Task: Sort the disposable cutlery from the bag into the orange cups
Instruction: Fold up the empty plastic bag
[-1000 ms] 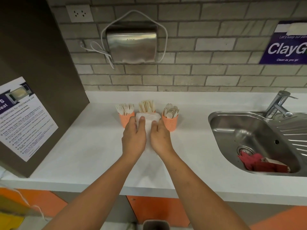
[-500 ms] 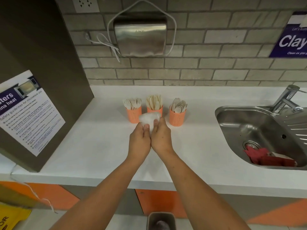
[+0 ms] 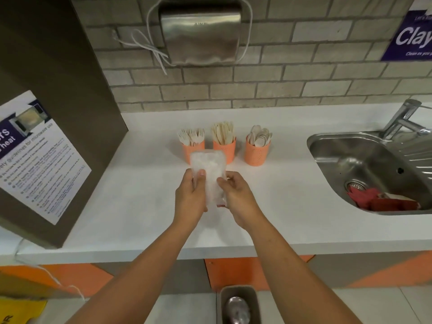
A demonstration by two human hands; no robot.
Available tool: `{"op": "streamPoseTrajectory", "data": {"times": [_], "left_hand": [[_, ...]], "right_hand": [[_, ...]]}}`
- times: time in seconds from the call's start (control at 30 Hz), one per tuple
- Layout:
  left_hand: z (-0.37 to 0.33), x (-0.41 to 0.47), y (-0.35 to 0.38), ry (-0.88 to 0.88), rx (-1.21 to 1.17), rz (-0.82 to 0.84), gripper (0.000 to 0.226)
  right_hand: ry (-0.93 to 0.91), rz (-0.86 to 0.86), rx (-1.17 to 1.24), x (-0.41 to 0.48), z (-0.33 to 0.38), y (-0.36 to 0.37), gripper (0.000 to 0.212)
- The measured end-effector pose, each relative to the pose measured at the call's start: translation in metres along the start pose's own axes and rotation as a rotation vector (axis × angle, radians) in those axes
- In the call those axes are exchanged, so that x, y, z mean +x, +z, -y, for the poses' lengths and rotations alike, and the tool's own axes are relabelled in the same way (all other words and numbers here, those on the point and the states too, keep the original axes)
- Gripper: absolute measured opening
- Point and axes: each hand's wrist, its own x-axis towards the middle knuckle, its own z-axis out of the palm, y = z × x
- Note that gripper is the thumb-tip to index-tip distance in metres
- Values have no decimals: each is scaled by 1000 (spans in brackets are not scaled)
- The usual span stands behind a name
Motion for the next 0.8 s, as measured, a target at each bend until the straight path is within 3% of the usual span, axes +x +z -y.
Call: {"op": "streamPoseTrajectory", "data": {"times": [0.13, 0.2, 0.4, 0.53, 0.63, 0.8], "left_hand": [[20, -13, -3, -62, -96, 147, 43], [30, -23, -1, -82, -115, 163, 36], [59, -66, 20, -89, -135, 124, 49], [71, -104, 49, -129, -216, 62, 50], [83, -134, 75, -174, -260, 9, 47], [104, -186, 113, -221, -215, 2, 22]], "right_hand": [[-32, -69, -34, -9, -20, -10, 13], [-24, -86, -58, -16, -26, -19, 13], [33, -121, -43, -37, -46, -54, 14], [94, -24, -27, -64, -62, -86, 35], [57, -23, -105, -84, -83, -115, 52], [67, -90, -35, -113, -122, -157, 54]]}}
